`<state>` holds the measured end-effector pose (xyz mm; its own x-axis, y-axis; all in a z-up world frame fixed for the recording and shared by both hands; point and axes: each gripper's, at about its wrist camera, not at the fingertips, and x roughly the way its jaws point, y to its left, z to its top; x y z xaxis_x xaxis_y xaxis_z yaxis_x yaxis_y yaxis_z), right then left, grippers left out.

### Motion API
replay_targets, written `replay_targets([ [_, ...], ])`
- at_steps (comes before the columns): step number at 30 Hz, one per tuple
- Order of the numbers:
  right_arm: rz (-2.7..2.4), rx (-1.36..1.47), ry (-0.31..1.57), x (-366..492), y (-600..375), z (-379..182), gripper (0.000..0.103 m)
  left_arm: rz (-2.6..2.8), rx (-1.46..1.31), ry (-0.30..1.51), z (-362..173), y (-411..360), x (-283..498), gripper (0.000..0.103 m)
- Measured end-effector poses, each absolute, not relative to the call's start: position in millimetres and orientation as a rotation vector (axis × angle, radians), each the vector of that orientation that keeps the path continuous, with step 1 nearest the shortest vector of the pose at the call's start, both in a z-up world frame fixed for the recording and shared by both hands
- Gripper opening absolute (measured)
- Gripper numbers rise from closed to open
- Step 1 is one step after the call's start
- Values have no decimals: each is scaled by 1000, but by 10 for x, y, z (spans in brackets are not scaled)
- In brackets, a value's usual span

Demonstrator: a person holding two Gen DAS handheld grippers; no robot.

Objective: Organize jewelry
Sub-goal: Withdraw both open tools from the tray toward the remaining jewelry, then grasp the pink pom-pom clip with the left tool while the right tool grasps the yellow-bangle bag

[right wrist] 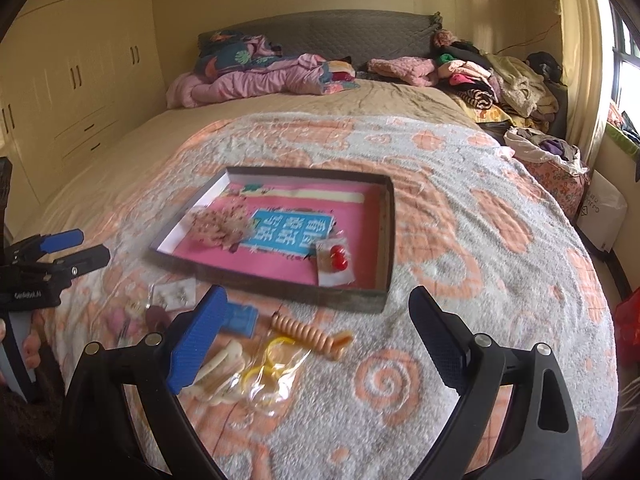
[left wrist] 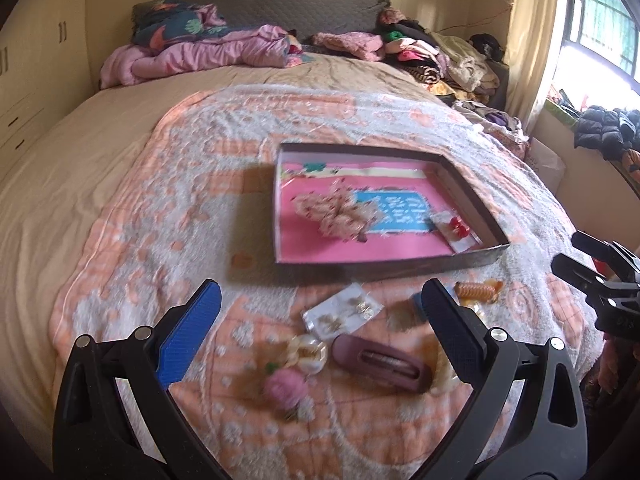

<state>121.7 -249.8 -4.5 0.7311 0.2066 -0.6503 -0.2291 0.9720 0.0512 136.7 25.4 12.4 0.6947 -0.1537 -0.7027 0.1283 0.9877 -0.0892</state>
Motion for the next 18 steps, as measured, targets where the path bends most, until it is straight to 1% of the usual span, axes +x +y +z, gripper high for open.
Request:
replay_targets([
  [8,272,-41,756,1088,-2363,-217,90,-119,-43,829,-66,485,1200,92],
  [18,294,-54,807,1004,-2231,-430,90,-133,-25,904,-414,527,1048,92],
])
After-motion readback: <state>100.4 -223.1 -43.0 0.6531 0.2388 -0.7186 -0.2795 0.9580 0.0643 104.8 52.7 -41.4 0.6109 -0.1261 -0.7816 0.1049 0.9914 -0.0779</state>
